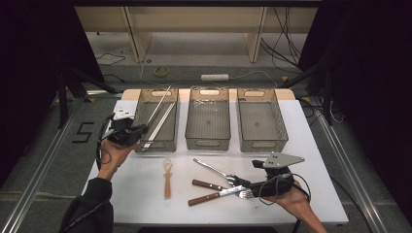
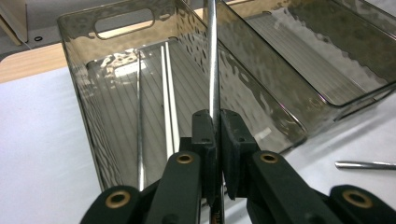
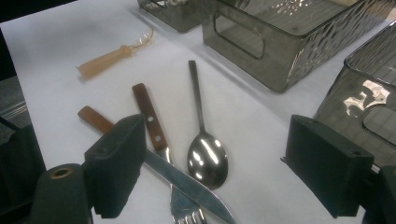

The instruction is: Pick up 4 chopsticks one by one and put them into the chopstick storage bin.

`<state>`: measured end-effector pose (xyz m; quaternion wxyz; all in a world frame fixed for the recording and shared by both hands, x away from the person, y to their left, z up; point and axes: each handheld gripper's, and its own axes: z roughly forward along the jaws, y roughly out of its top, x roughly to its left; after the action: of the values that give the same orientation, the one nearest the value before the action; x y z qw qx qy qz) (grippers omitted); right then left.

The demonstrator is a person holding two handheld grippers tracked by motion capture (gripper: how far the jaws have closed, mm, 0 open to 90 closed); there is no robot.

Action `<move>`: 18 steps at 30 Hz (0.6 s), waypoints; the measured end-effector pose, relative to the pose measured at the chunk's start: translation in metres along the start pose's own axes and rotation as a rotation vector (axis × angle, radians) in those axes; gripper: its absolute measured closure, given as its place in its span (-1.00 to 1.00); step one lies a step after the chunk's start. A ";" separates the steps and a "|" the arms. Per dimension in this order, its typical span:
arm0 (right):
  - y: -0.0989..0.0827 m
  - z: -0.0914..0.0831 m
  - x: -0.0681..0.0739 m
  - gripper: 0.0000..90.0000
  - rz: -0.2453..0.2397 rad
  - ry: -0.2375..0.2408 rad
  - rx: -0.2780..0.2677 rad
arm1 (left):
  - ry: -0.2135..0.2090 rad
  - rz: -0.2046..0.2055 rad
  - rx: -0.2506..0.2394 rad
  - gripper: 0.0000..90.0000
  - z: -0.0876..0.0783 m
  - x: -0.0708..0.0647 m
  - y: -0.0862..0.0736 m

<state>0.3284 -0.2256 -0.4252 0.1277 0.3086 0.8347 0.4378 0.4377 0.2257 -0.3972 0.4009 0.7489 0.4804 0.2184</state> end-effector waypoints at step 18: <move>0.000 0.001 -0.001 -0.52 0.006 0.002 0.001 | 0.032 -0.056 -0.004 0.87 0.031 0.018 0.020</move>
<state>0.3296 -0.2264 -0.4261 0.1256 0.3106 0.8342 0.4380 0.4788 0.2249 -0.4003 0.4005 0.7309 0.5069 0.2201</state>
